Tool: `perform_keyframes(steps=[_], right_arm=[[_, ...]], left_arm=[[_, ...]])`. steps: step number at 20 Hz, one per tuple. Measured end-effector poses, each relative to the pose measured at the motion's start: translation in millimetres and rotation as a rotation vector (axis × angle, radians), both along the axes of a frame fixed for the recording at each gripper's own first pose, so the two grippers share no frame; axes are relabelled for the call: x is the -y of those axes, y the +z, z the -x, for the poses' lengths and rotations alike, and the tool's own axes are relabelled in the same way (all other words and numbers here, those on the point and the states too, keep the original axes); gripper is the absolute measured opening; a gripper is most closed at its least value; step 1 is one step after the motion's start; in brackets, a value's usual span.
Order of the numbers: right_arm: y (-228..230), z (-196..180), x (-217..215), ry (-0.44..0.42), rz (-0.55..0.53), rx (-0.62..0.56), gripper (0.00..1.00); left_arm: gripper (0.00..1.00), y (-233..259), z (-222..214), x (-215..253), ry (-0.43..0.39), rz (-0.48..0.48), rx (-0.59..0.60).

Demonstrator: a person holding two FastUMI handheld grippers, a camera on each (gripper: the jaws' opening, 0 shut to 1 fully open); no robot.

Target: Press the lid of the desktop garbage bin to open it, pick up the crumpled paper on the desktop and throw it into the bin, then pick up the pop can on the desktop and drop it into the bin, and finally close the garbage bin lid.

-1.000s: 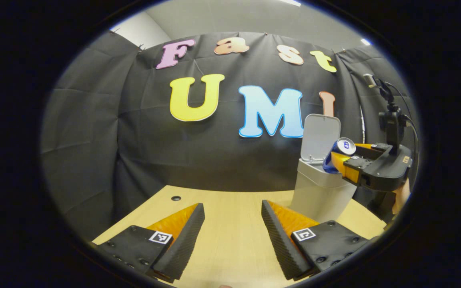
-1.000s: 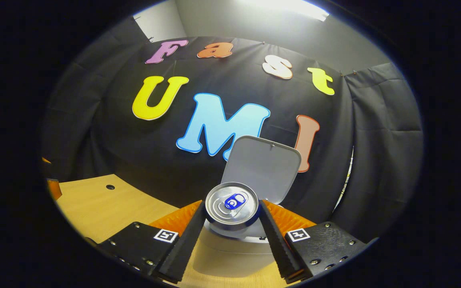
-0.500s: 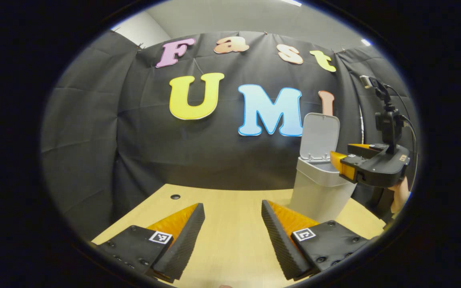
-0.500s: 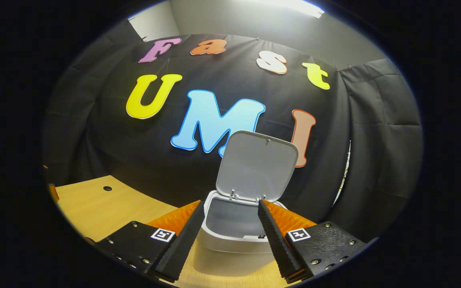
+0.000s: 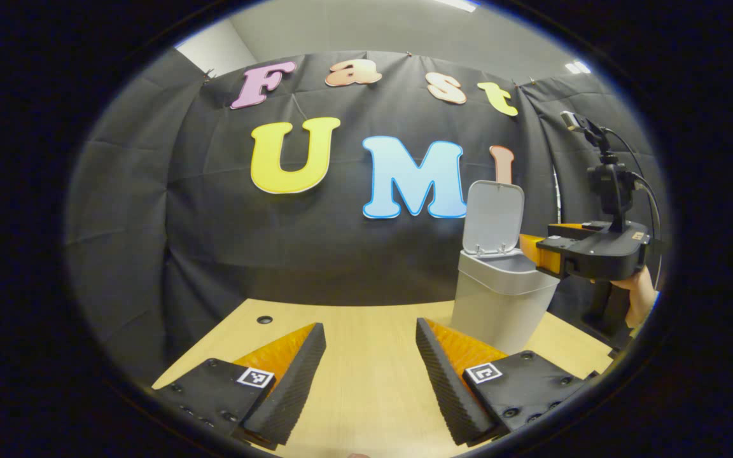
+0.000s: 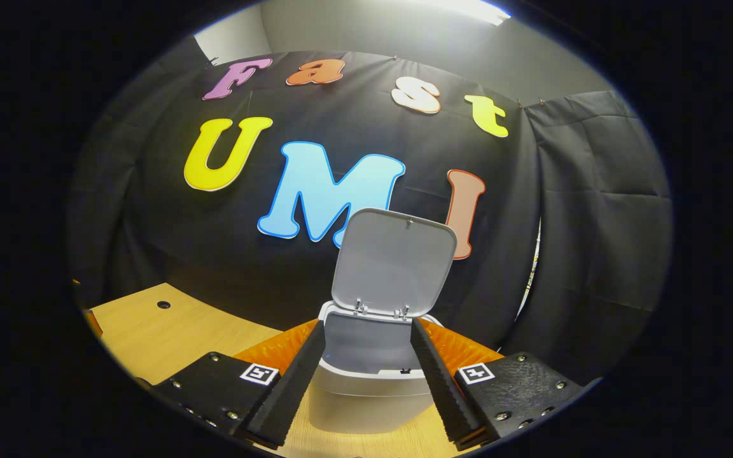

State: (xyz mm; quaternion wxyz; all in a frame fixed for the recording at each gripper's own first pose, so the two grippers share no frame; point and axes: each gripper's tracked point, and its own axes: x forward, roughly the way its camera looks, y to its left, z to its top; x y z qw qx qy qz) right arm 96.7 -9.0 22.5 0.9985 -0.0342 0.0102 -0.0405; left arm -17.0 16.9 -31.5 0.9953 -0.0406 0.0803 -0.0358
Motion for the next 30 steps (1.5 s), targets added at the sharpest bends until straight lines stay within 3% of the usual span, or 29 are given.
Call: perform_keyframes(steps=[2, 4, 6, 9, 11, 12, 16, 23, 30], right_arm=[[8.2, -2.0, 3.9, -0.01, -0.009, -0.006, 0.88], [16.6, -7.5, 11.9, -0.027, -0.022, -0.014, 0.87], [29.4, -13.4, 18.0, -0.035, -0.069, -0.022, 0.88], [51.4, -28.6, 31.6, -0.046, -0.155, -0.028, 0.87], [63.6, -39.0, 43.5, -0.066, -0.179, -0.031, 0.88], [69.6, -44.2, 49.3, -0.075, -0.181, -0.026, 0.88], [90.1, -62.2, 59.3, -0.071, -0.164, -0.007, 0.88], [118.6, -98.0, 57.7, -0.042, -0.153, 0.013, 0.88], [140.0, -140.7, 60.3, -0.049, -0.119, 0.032, 0.86]], left_arm=[[0.94, 2.2, -7.5, -1.7, -0.023, -0.007, 0.013], [0.97, 5.6, -14.0, -0.8, -0.053, -0.014, 0.025], [0.93, 10.7, -20.2, 1.8, -0.088, -0.012, 0.042], [0.96, 15.6, -26.1, -2.1, -0.099, -0.029, 0.053], [0.96, 20.5, -27.6, -2.5, -0.096, -0.032, 0.063], [0.9, 19.2, -27.4, -2.1, -0.092, -0.032, 0.062], [0.96, 18.4, -29.2, -6.3, -0.054, -0.005, 0.048], [0.97, 15.9, -42.6, -20.6, 0.013, 0.009, 0.049], [0.94, 12.0, -65.6, -31.1, 0.029, 0.006, 0.047]])
